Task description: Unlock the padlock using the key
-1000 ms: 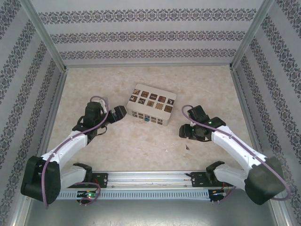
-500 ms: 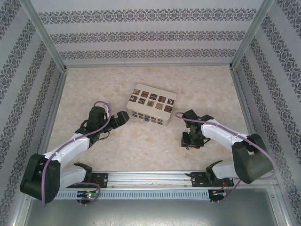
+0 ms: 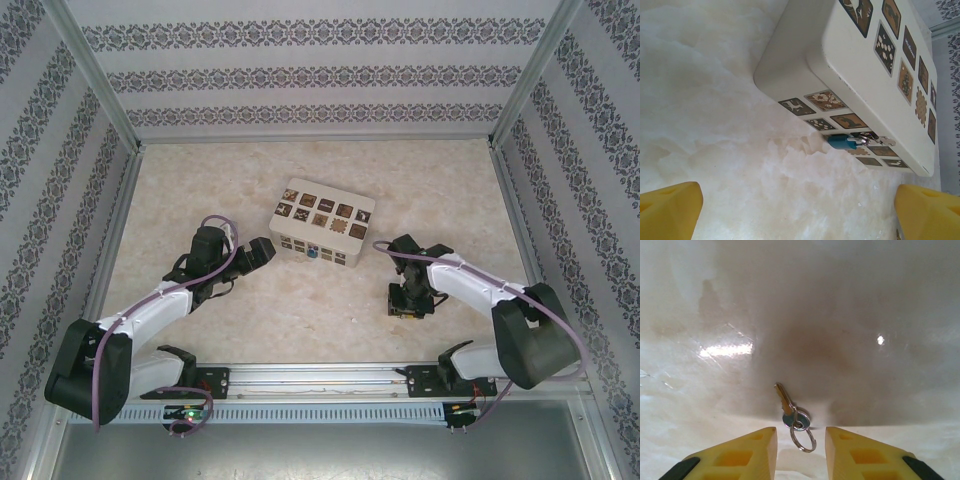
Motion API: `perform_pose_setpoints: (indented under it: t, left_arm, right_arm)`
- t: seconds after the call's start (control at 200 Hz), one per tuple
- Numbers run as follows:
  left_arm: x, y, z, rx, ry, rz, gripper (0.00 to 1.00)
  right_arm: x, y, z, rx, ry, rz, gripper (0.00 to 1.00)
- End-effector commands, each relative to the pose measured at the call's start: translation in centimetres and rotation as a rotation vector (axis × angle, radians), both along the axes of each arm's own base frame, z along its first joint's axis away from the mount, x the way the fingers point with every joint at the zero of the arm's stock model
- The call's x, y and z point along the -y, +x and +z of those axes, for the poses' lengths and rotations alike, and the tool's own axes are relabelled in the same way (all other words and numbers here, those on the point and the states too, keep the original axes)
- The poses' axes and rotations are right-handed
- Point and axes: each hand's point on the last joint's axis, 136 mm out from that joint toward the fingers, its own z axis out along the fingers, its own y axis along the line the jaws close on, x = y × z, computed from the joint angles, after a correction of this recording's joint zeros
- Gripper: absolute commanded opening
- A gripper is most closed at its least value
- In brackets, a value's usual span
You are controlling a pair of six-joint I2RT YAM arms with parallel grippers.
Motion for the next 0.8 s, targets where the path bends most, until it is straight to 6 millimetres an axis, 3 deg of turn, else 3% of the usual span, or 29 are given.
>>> perform_pose_setpoints:
  t: [0.0,0.33,0.54,0.71,0.794]
  left_arm:
    - [0.2,0.4,0.9,0.023,0.004,0.001,0.98]
    - [0.1,0.4,1.1,0.024,0.007,0.002,0.99]
    - [0.0,0.7,1.6,0.039,0.019,0.004,0.99]
    - [0.1,1.1,3.0,0.083,0.025,-0.008,0.99]
    - [0.2,1.3,4.1,0.115,0.023,-0.012,0.99]
  right_arm:
    - [0.3,-0.1,0.4,-0.029,-0.01,-0.01,0.3]
    - [-0.1,0.2,-0.5,-0.058,-0.01,0.006,0.23]
    - [-0.2,0.4,-1.2,-0.05,0.0,0.005,0.12]
    - [-0.5,0.7,-0.8,0.002,0.029,0.008,0.0]
    - [-1.0,1.4,0.0,0.063,0.068,0.012,0.0]
